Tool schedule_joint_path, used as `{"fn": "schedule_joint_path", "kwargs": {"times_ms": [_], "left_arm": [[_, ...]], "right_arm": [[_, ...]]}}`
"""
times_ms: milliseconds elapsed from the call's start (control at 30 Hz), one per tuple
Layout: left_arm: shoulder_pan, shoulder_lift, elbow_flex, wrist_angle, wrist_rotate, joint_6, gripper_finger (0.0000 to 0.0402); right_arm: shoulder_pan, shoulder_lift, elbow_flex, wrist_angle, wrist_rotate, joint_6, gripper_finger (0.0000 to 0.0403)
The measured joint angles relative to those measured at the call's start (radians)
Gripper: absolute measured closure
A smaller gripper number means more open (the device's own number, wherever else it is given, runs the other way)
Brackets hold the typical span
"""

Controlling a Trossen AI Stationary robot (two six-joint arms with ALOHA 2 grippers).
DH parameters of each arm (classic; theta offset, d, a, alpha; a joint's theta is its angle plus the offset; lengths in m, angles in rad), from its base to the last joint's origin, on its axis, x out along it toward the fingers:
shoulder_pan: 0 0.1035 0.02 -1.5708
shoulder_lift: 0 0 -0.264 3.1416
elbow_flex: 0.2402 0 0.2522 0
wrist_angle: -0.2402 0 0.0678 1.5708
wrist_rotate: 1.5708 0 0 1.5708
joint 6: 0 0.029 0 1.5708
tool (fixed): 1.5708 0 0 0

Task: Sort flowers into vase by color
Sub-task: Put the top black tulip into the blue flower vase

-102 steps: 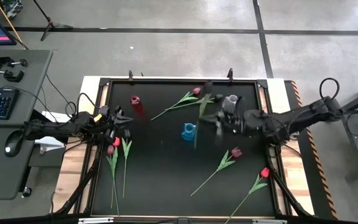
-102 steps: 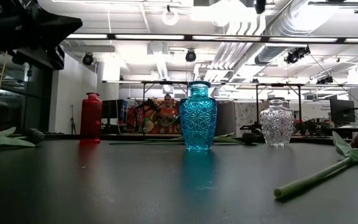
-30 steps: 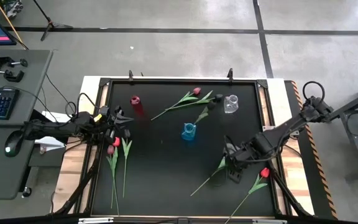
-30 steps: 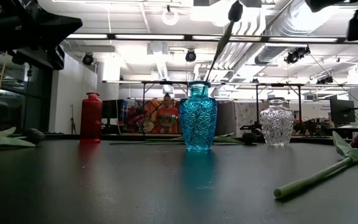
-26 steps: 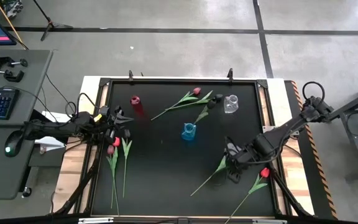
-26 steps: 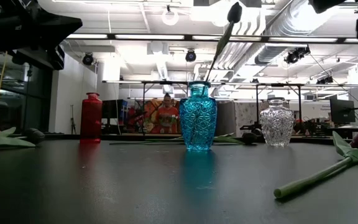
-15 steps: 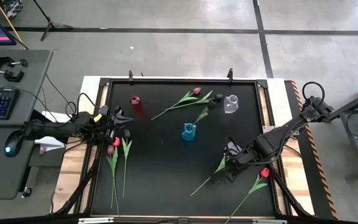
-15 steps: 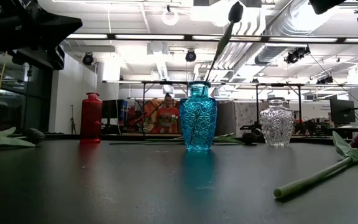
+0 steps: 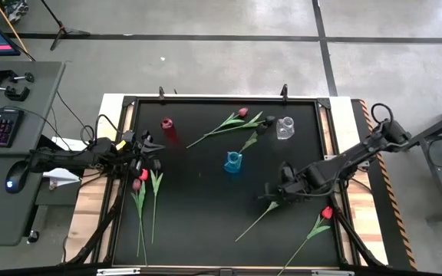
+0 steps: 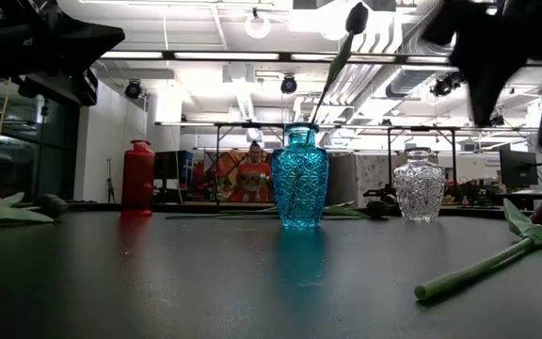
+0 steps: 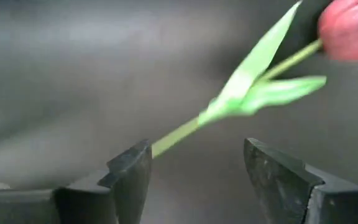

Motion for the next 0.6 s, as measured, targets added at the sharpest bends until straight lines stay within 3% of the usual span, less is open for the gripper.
{"fn": "schedule_joint_path", "kwargs": {"times_ms": [133, 300, 600], "left_arm": [[0.000, 0.000, 0.000, 0.000, 0.000, 0.000, 0.0398], [0.000, 0.000, 0.000, 0.000, 0.000, 0.000, 0.0398], [0.000, 0.000, 0.000, 0.000, 0.000, 0.000, 0.0398]], "right_arm": [[-0.074, -0.002, -0.087, 0.102, 0.132, 0.151, 0.0159], [-0.228, -0.007, -0.128, 0.219, 0.243, 0.135, 0.0159], [-0.544, -0.007, -0.180, 0.326, 0.257, 0.035, 0.0159]]}}
